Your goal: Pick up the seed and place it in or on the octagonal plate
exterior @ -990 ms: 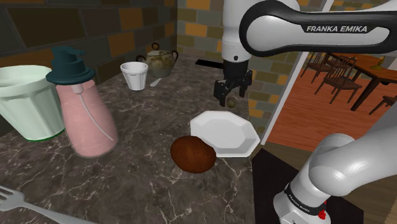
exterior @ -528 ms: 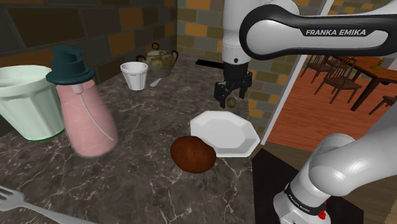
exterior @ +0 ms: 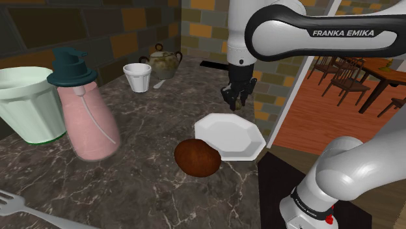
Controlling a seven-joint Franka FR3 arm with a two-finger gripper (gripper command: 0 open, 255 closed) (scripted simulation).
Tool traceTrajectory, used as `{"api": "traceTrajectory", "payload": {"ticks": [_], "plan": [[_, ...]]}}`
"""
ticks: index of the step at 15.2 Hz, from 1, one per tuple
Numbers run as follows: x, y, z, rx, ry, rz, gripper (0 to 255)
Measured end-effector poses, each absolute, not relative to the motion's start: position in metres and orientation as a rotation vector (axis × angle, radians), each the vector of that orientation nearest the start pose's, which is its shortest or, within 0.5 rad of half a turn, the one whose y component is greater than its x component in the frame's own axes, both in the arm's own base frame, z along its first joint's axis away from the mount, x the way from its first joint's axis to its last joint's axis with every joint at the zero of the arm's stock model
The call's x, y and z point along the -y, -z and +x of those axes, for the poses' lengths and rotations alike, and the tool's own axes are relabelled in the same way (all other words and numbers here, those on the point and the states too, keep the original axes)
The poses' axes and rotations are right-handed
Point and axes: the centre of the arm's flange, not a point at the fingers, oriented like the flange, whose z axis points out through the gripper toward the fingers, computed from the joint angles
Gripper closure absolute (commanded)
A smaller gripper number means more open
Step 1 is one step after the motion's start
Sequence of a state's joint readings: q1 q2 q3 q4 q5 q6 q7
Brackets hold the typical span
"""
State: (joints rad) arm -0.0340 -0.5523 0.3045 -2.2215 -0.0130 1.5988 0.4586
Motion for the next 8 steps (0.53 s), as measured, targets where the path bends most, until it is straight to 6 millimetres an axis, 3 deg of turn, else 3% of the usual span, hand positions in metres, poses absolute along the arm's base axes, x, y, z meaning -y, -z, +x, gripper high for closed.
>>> {"api": "traceTrajectory", "payload": {"ticks": [4,8], "plan": [[-0.121,-0.569,0.362,-0.395,-0.047,-3.309,255],[-0.121,-0.588,0.361,-0.395,-0.047,-3.309,255]]}}
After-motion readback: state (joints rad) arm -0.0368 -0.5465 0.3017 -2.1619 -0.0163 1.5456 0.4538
